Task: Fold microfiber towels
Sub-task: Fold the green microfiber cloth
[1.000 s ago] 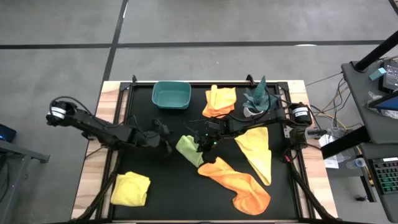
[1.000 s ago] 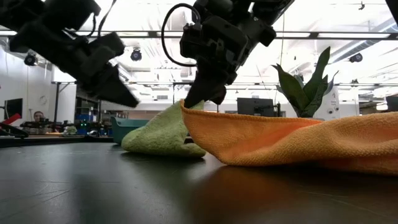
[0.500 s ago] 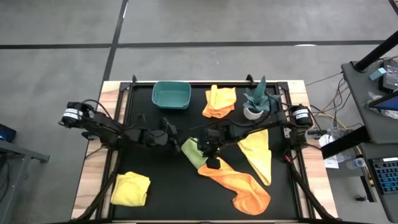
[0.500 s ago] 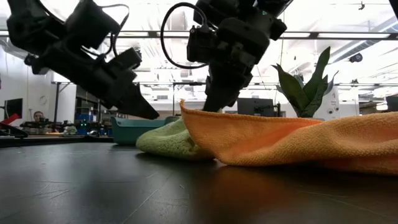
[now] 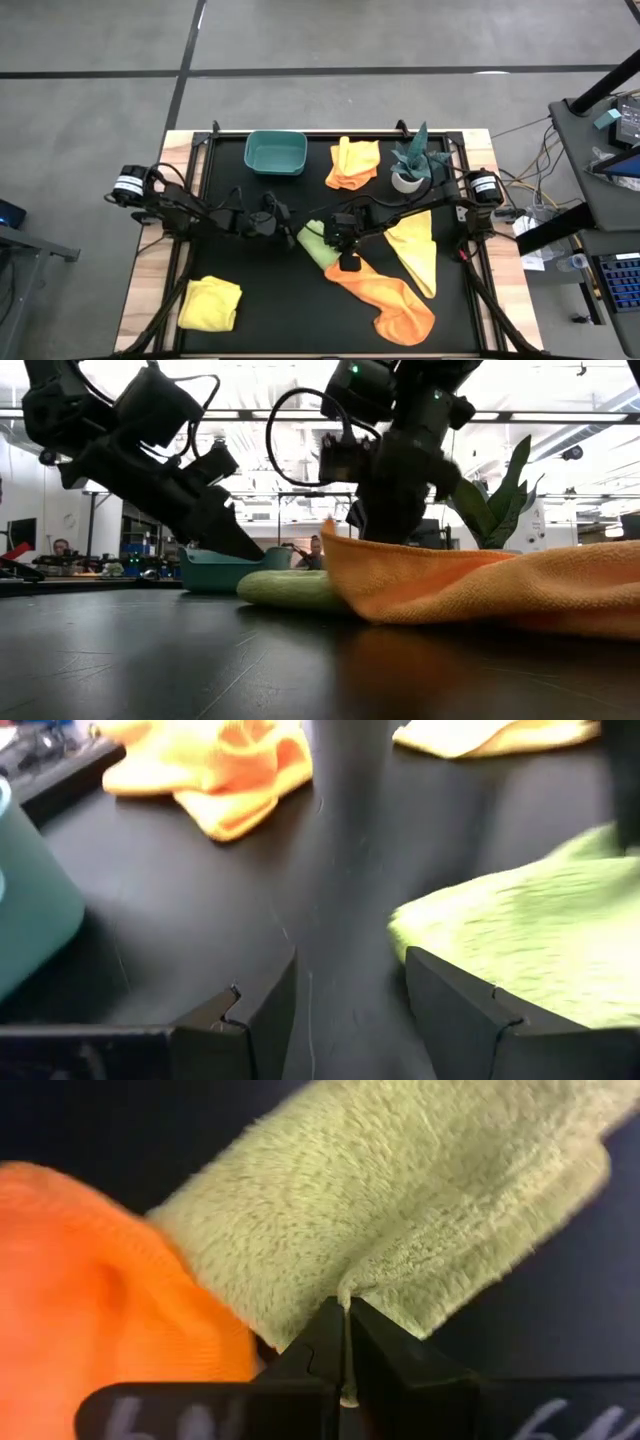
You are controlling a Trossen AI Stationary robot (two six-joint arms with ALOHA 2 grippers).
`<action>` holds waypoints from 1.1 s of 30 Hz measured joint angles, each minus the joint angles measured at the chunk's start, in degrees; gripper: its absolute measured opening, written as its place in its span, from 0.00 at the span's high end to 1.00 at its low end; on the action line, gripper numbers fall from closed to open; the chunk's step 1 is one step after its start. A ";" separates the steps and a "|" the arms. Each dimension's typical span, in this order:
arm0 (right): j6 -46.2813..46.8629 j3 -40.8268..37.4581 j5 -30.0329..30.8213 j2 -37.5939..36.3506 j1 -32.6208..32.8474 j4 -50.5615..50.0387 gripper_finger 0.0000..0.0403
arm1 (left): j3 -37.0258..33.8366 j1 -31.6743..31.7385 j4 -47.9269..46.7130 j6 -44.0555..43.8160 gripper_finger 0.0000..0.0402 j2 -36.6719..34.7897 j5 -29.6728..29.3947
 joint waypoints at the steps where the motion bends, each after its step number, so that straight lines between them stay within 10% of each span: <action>1: -1.59 -0.07 2.30 0.00 0.00 -0.25 0.98 | -0.02 0.00 -0.20 0.67 0.57 -0.62 0.00; 11: -32.01 0.49 25.97 0.00 -2.07 1.24 0.98 | -0.31 1.43 -4.68 3.78 0.57 -7.59 -0.92; 16: -43.38 2.17 27.04 -0.01 -3.60 7.81 0.98 | -0.39 2.14 -5.30 3.79 0.57 -9.02 -0.90; 33: -40.68 2.95 26.63 -2.05 0.84 0.18 0.98 | -1.11 4.55 -5.28 14.18 0.57 -8.97 -0.57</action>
